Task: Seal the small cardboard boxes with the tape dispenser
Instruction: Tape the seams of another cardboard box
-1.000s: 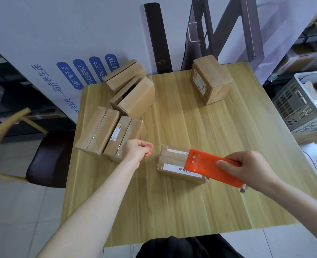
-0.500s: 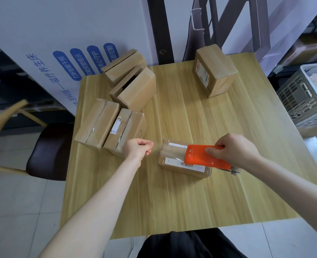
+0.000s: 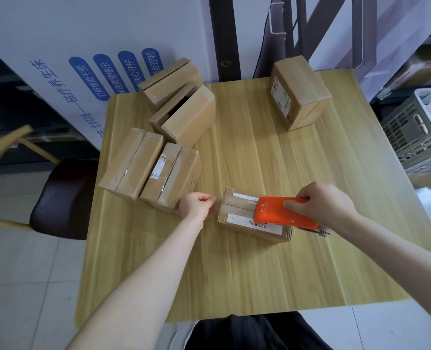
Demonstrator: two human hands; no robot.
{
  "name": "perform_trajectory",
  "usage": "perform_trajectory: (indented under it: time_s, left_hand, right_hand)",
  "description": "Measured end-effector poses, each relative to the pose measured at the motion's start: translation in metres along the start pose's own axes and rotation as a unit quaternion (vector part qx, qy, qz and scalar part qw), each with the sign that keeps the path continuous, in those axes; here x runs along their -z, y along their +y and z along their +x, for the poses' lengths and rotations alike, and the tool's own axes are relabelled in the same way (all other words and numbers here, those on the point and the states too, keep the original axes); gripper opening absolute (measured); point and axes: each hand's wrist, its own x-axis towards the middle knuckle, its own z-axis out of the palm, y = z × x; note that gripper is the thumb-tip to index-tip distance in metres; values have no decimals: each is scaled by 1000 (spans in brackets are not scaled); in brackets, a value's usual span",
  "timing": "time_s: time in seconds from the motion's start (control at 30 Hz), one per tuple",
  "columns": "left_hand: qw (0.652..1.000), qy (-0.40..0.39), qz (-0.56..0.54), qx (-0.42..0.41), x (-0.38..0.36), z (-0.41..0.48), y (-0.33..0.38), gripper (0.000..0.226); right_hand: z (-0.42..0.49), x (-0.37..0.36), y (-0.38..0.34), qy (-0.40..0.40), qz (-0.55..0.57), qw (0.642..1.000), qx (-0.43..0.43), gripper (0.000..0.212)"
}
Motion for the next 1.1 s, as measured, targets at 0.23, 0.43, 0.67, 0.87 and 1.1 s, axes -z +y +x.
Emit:
perform_trajectory:
  time_s: [0.23,0.43,0.67,0.87,1.1]
  left_hand:
    - [995,17,83,-45,-26,-7,-12,15]
    - [971,-5,233,-54,-20,4,-7,43]
    - [985,77,99,-122,-29,-35,-15,45]
    - [979,28,139,-148,-43,-46,-17,46]
    - [934,55,286,-208,-14,-7,14,42]
  right_hand:
    - [1,-5,3,14,15,1000,-4,32]
    - [2,-10,3,24,24,999,-1,32]
    - [-3,-13,4,27,41,999,-12,32]
    - [-6,-18,5,35,58,997,-32,31]
    - [5,-35,-28,55,73,996,-22,40]
